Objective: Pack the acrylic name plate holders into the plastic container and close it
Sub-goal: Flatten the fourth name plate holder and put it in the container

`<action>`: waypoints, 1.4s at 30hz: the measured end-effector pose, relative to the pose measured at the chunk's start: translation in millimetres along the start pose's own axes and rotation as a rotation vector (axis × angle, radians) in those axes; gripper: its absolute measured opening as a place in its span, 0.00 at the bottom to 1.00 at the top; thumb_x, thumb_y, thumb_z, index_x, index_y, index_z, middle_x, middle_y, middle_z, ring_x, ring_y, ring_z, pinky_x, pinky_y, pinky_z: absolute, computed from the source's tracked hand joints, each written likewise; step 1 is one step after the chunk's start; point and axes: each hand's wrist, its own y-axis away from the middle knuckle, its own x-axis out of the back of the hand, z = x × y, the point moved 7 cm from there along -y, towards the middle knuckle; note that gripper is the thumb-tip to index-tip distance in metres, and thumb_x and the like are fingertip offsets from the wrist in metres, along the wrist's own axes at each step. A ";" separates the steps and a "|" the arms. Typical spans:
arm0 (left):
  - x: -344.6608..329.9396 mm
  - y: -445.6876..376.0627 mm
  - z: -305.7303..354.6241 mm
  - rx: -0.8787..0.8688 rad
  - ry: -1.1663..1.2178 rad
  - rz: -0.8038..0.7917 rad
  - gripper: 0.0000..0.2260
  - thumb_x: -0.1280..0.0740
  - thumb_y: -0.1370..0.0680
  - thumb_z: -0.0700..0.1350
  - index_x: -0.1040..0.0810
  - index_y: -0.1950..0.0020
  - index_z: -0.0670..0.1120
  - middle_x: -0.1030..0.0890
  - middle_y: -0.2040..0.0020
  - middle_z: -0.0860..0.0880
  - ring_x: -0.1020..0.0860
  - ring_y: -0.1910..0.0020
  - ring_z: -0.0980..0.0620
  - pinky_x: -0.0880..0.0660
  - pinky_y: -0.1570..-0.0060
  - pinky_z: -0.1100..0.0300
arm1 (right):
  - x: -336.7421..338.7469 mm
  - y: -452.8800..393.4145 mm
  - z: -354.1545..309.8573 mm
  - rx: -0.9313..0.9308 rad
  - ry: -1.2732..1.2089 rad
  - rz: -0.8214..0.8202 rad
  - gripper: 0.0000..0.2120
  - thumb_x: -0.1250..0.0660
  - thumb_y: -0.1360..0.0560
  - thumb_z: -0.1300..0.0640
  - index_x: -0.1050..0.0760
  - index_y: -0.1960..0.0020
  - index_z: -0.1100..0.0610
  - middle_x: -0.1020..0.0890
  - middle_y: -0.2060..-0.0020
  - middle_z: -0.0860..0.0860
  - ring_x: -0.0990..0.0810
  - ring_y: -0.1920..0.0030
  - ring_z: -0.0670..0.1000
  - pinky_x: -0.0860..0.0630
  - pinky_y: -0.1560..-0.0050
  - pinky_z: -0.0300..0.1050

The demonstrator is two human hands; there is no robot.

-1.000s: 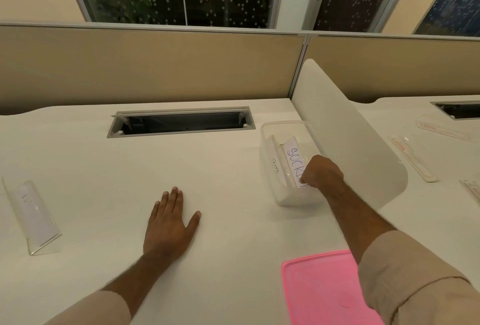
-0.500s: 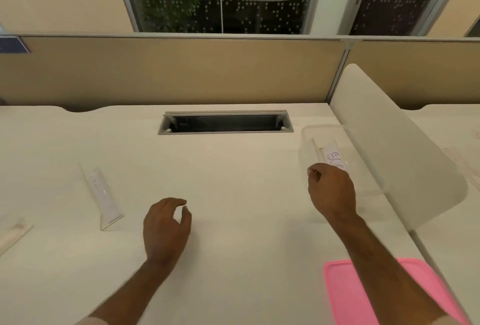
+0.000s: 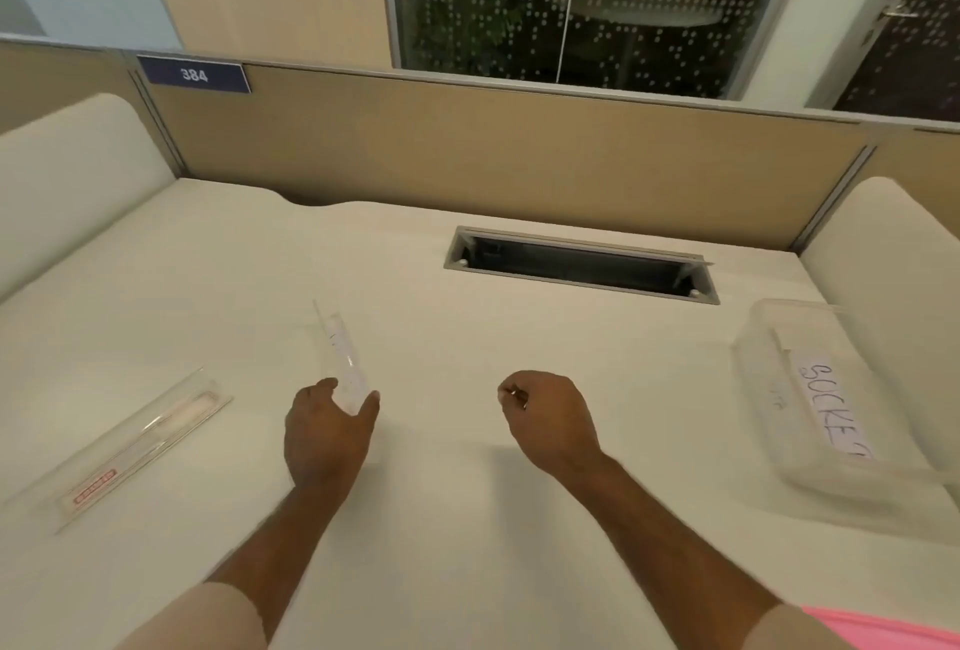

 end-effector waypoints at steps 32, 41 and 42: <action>54.3 -16.1 3.2 -0.491 0.320 0.052 0.10 0.29 0.25 0.33 0.14 0.52 0.47 0.15 0.54 0.57 0.19 0.54 0.59 0.24 0.53 0.63 | -23.4 -73.3 -47.2 0.213 0.045 -0.034 0.11 0.36 0.20 0.53 0.21 0.40 0.51 0.19 0.42 0.47 0.22 0.44 0.47 0.27 0.42 0.40; 37.2 12.9 37.4 -0.384 0.507 -0.283 0.06 0.28 0.24 0.42 0.15 0.56 0.54 0.15 0.56 0.62 0.19 0.54 0.61 0.27 0.57 0.73 | 34.3 4.6 5.3 0.123 -0.216 0.068 0.05 0.31 0.23 0.57 0.17 0.54 0.51 0.15 0.57 0.40 0.20 0.55 0.40 0.28 0.58 0.28; 32.8 16.3 40.8 -0.352 0.525 -0.340 0.06 0.28 0.24 0.43 0.15 0.57 0.55 0.15 0.56 0.62 0.19 0.55 0.61 0.28 0.58 0.73 | 37.6 12.7 11.7 0.096 -0.248 0.079 0.05 0.31 0.23 0.57 0.17 0.54 0.51 0.15 0.57 0.41 0.20 0.56 0.41 0.27 0.58 0.29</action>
